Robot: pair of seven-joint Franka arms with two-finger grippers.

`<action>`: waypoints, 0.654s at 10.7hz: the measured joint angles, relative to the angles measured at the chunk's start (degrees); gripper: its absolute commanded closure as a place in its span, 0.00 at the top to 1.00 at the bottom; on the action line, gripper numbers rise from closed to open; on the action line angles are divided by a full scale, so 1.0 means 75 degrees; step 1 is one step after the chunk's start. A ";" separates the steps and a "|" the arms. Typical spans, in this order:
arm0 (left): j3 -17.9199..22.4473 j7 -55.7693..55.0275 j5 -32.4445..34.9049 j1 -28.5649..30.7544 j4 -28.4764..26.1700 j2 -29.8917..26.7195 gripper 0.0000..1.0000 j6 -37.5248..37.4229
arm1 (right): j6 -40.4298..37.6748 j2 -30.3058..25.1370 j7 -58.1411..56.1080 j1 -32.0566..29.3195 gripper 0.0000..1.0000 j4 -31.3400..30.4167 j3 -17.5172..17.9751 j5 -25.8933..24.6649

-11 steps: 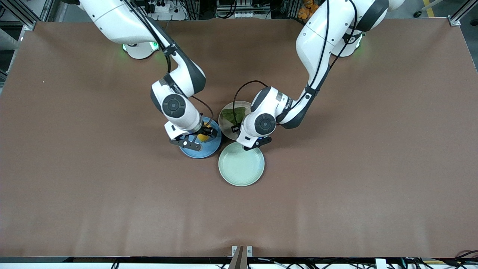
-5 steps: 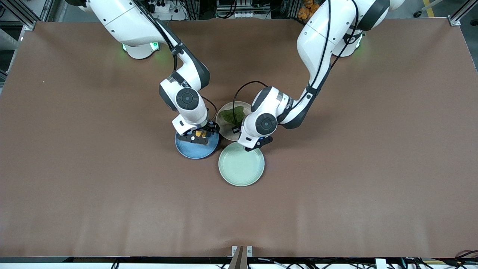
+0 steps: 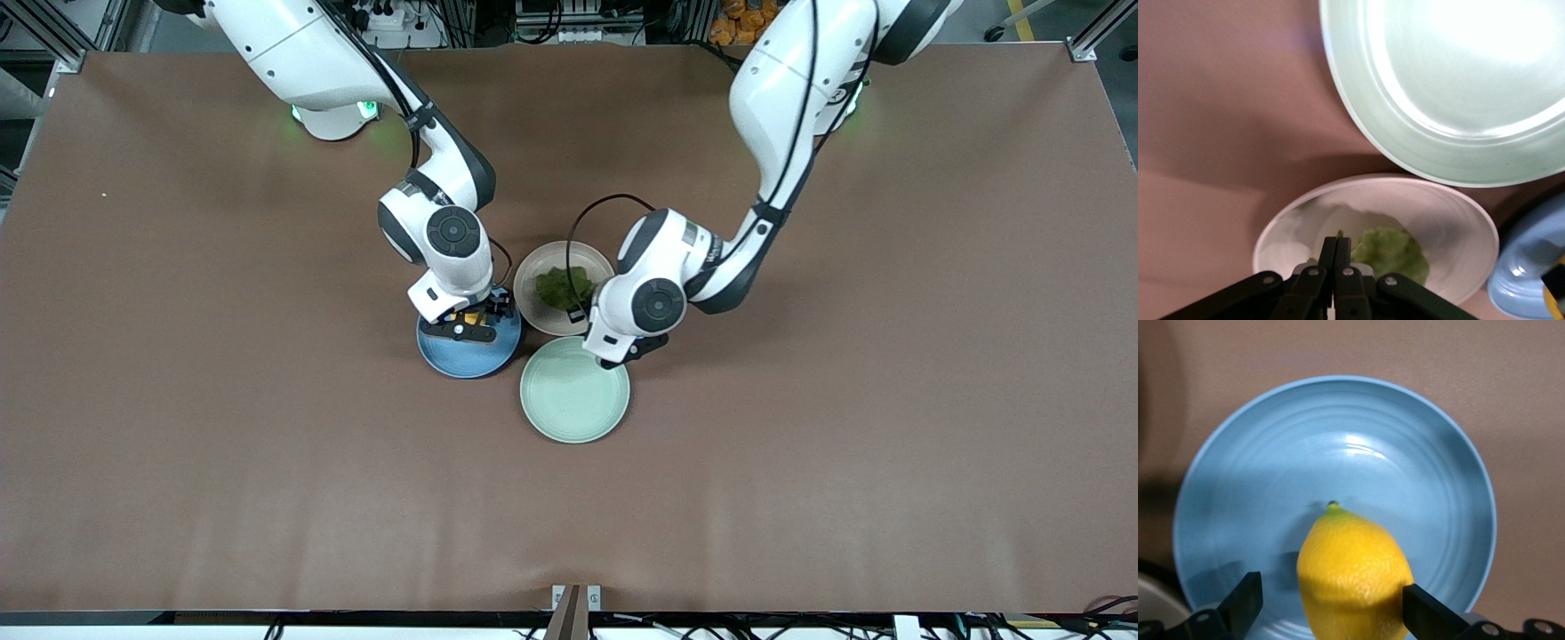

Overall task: Pick lemon and lettuce from blue and beige plates
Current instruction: 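Lift the lettuce with the left gripper while the right gripper lifts the lemon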

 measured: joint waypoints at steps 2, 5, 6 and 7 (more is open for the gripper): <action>0.0023 0.0506 0.0079 0.0395 0.0004 -0.0293 0.00 -0.0580 | 0.0004 0.0007 0.0000 -0.0006 0.78 -0.0066 -0.0034 -0.0244; 0.0046 0.1203 0.0722 0.1224 0.0016 -0.0712 0.00 -0.1381 | 0.0006 0.0010 -0.0006 -0.0013 0.00 -0.0075 -0.0067 -0.0493; 0.0048 0.1345 0.1057 0.1468 0.0017 -0.0846 0.00 -0.1537 | 0.0008 0.0006 -0.0006 -0.0012 0.00 -0.0071 -0.0066 -0.0543; 0.0051 0.1448 0.1347 0.1677 0.0017 -0.0952 0.00 -0.1617 | 0.0008 0.0006 -0.0006 -0.0015 0.00 -0.0071 -0.0067 -0.0588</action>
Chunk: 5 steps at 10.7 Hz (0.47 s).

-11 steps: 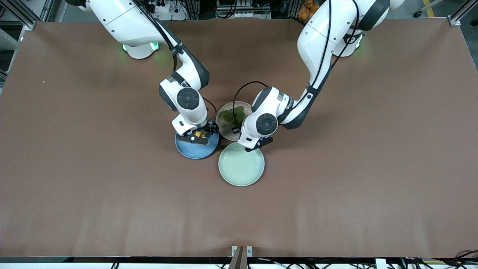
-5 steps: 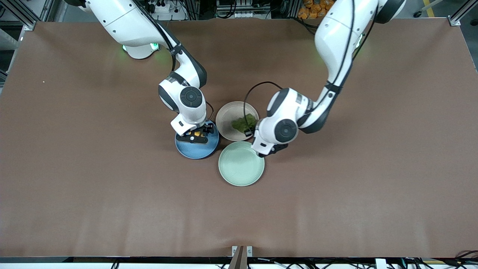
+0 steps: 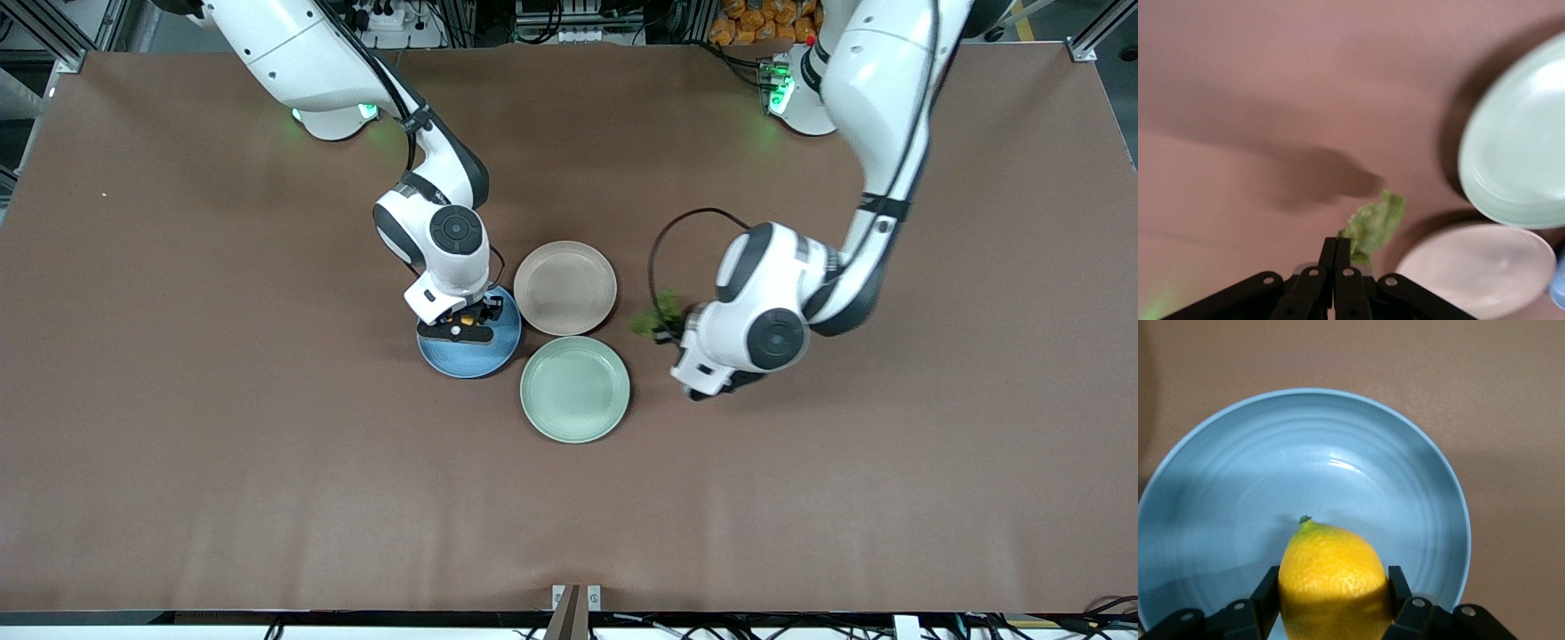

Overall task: Pick lemon and lettuce from blue and beige plates
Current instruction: 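Lift the lettuce with the left gripper while the right gripper lifts the lemon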

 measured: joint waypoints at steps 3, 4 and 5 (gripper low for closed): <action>0.0012 0.0278 0.0611 0.0521 -0.0003 -0.0100 0.00 -0.0073 | -0.1220 -0.0151 -0.0568 -0.0175 0.00 0.0507 -0.0060 -0.0039; 0.0012 0.0293 0.0886 0.0748 -0.0003 -0.0113 0.00 -0.0073 | -0.2010 -0.0326 -0.0996 -0.0317 0.00 0.0986 -0.0061 0.0137; 0.0001 0.0479 0.0996 0.1072 -0.0003 -0.0127 0.00 -0.0073 | -0.2645 -0.0568 -0.1690 -0.0494 0.00 0.1434 -0.0108 0.0575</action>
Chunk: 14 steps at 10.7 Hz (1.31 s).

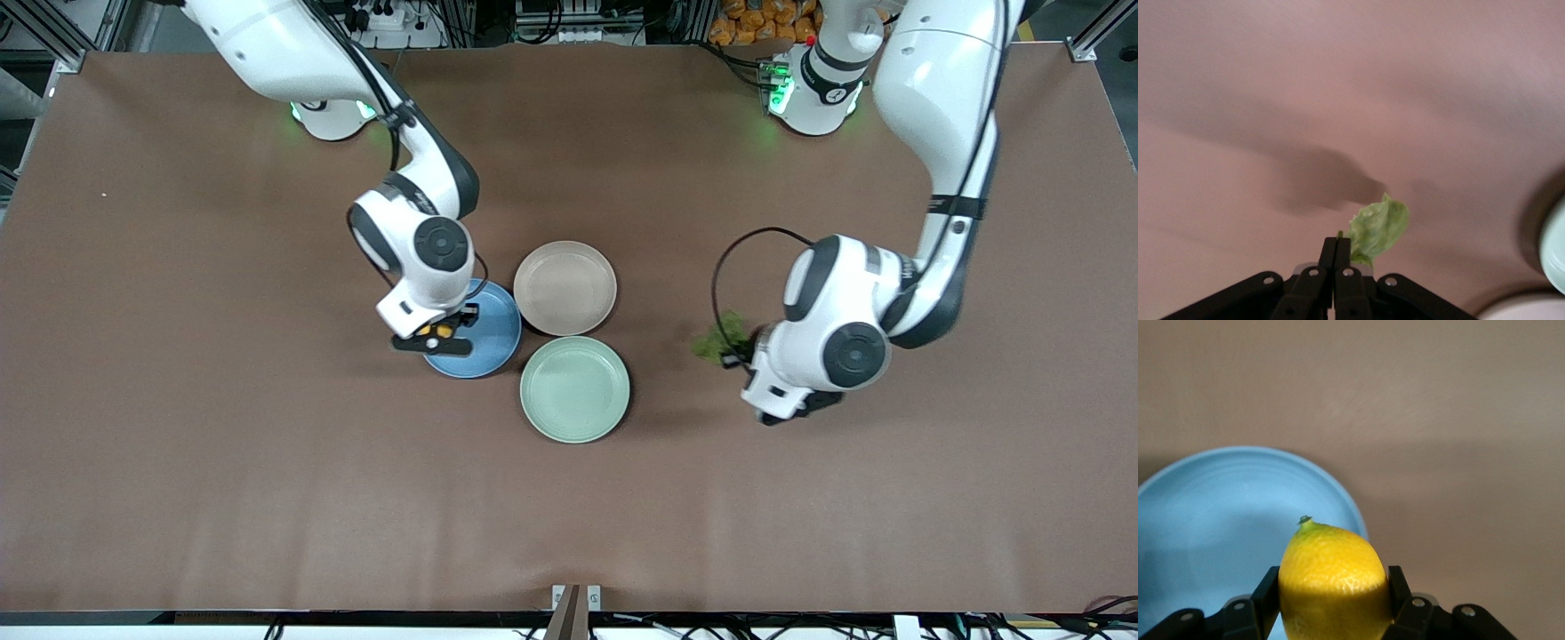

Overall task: Pick lemon and lettuce from blue and beige plates
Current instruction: 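Lift the lettuce with the left gripper while the right gripper lifts the lemon, then lower both items onto the table and open both grippers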

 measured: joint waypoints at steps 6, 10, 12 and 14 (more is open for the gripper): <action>-0.0014 0.0996 0.0362 0.0755 -0.0119 0.0055 0.67 0.0041 | -0.0413 -0.0680 -0.4961 -0.0690 0.00 0.0321 -0.2588 0.1738; -0.0054 0.1111 0.0367 0.0782 -0.0102 0.0123 1.00 0.0159 | 0.0793 -0.0427 -0.6392 -0.1168 0.00 -0.0447 -0.3225 0.2291; -0.0062 0.1118 0.0370 0.0783 0.0015 0.0033 1.00 0.0198 | 0.1800 -0.0183 -0.6457 -0.1255 0.00 -0.1016 -0.3238 0.2452; -0.0081 0.1121 0.0370 0.0770 0.0137 -0.0252 1.00 0.0202 | 0.2433 0.0179 -0.6457 -0.1259 0.00 -0.1274 -0.3239 0.2778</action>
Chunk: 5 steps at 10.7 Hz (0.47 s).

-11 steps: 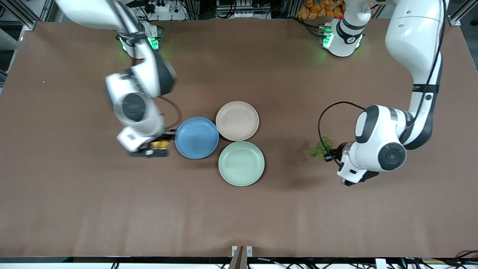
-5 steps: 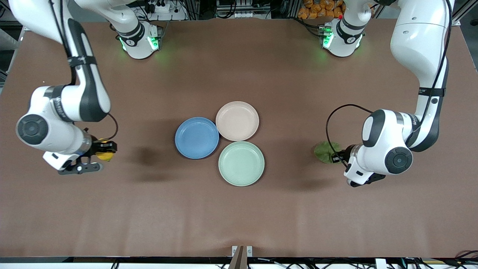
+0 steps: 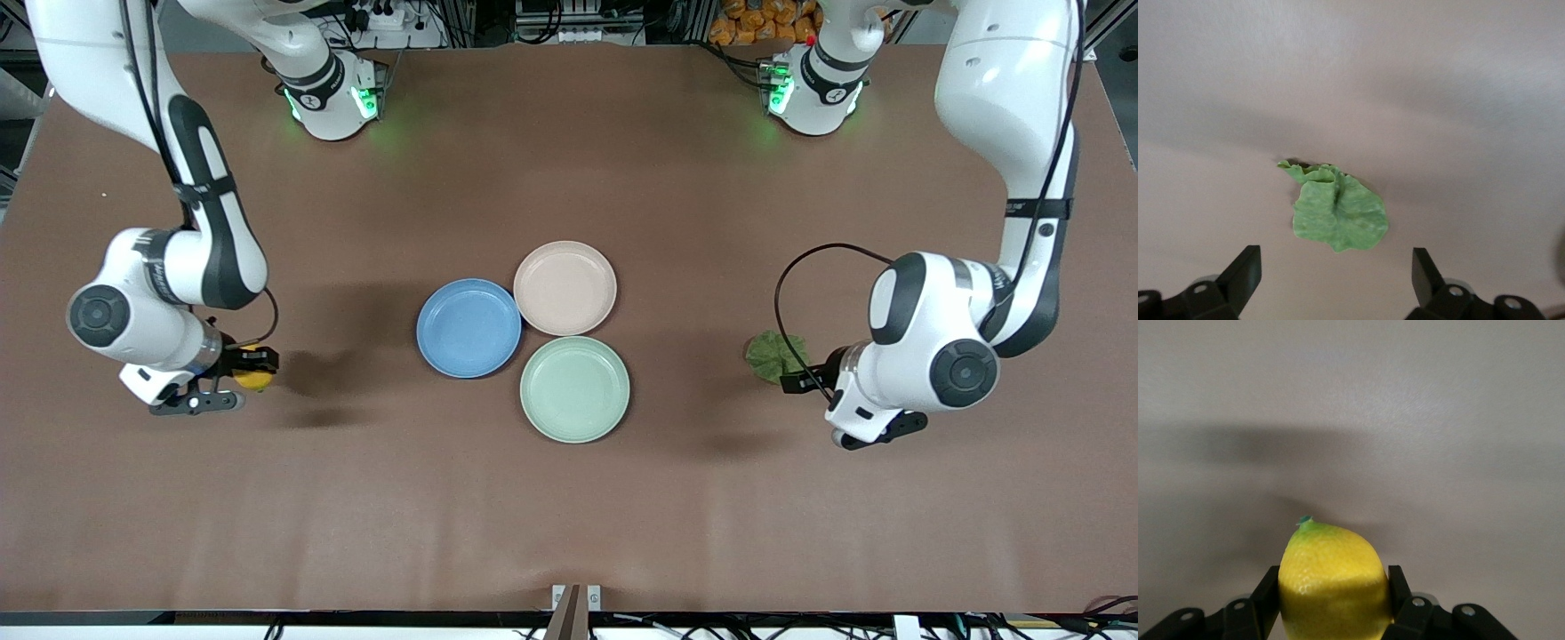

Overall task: Pick lemon and lettuce from blue and beige plates
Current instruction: 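Lower both items onto the table and open both grippers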

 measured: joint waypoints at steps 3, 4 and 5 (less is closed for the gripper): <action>-0.0038 0.0058 0.0001 -0.0029 0.0111 -0.0740 1.00 -0.0018 | 0.0678 0.0381 0.0000 0.0000 0.00 -0.0144 0.0000 0.0280; -0.0081 0.0079 0.0003 -0.0054 0.0127 -0.1028 1.00 -0.0067 | 0.0937 0.0468 0.0000 -0.0001 0.00 -0.0240 -0.0002 0.0306; -0.0172 0.0082 0.0003 -0.0102 0.0131 -0.1304 1.00 -0.0178 | 0.1073 0.0544 0.0000 -0.0002 0.00 -0.0289 -0.0002 0.0326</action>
